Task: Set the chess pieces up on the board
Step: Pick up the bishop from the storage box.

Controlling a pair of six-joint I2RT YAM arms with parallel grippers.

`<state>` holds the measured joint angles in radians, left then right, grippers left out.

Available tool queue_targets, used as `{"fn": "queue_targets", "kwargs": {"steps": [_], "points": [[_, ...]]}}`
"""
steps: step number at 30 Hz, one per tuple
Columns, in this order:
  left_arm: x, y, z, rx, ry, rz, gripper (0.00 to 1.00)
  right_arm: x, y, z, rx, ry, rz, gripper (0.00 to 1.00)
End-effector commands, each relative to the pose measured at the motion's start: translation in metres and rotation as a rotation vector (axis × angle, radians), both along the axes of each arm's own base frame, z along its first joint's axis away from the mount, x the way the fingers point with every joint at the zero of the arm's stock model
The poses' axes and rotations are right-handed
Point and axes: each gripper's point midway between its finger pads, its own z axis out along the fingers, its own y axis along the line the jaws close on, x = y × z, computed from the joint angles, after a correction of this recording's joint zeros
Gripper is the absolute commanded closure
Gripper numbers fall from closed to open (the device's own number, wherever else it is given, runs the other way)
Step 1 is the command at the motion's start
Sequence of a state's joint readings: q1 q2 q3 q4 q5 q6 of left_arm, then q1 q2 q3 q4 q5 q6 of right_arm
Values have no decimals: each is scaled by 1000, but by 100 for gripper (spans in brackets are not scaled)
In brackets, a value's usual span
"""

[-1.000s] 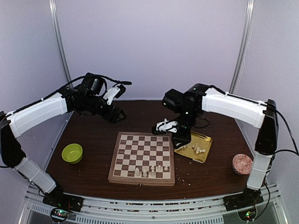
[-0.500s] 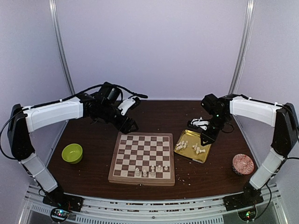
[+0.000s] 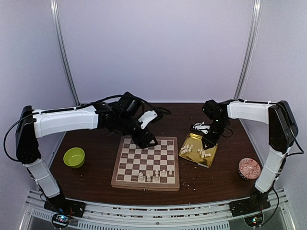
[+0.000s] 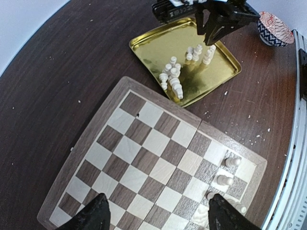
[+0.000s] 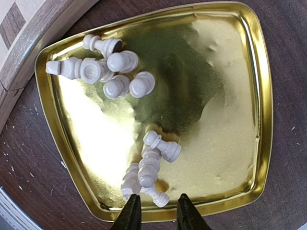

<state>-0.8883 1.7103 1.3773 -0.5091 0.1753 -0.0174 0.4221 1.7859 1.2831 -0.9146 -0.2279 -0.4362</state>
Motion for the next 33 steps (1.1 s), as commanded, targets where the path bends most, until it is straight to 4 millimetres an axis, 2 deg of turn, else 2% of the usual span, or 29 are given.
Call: {"fn": "queue_targets", "kwargs": {"steps": [1, 14, 20, 24, 33], "points": [[9, -28, 18, -88, -49, 5, 28, 9, 8, 0, 19, -5, -16, 75], [6, -58, 13, -116, -39, -27, 28, 9, 15, -12, -2, 16, 1, 81], [4, -64, 9, -115, -30, -33, 28, 7, 18, -15, -3, 21, 15, 91], [5, -65, 8, -113, -27, -31, 28, 9, 20, -7, 14, -1, 18, 95], [9, -75, 4, -144, -39, -45, 28, 5, 30, 25, 105, -56, 50, 97]]}}
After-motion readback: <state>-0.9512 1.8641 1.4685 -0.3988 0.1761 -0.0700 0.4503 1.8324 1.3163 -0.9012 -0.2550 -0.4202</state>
